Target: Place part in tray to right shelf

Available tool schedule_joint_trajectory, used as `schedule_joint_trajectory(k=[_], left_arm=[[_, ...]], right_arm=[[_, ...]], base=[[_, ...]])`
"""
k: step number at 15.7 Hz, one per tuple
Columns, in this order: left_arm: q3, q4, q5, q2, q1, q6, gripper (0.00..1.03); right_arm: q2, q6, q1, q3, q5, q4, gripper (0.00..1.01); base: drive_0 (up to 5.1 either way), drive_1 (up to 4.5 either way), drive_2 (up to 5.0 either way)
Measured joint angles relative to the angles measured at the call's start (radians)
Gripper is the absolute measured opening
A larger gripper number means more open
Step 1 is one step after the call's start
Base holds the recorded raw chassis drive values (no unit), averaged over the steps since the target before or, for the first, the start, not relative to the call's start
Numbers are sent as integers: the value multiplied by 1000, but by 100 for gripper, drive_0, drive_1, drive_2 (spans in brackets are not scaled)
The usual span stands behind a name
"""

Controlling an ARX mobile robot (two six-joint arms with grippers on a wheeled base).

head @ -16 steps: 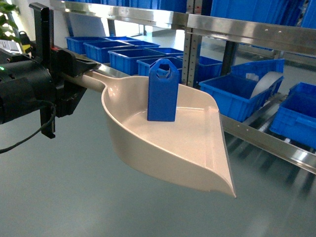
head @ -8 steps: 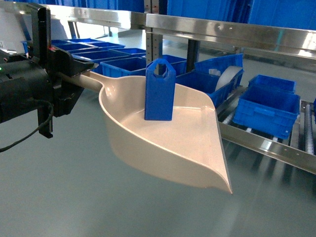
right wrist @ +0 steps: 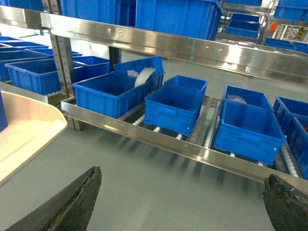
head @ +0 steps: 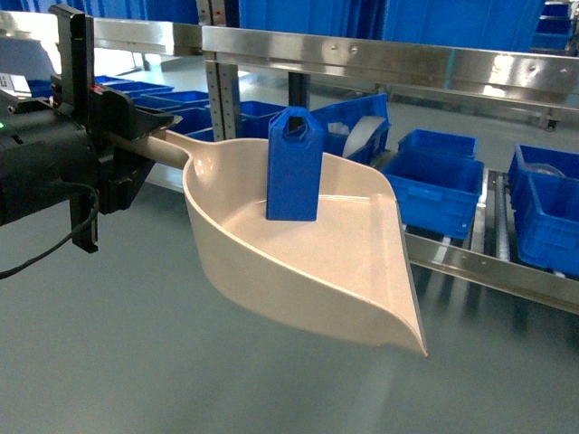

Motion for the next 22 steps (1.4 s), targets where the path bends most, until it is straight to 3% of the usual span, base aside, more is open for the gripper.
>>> schedule_joint_trajectory(k=[22], left_arm=[[0, 0, -1, 0, -1, 0, 14]], right_arm=[[0, 0, 0, 0, 0, 0, 98]], base=[[-159, -159, -159]])
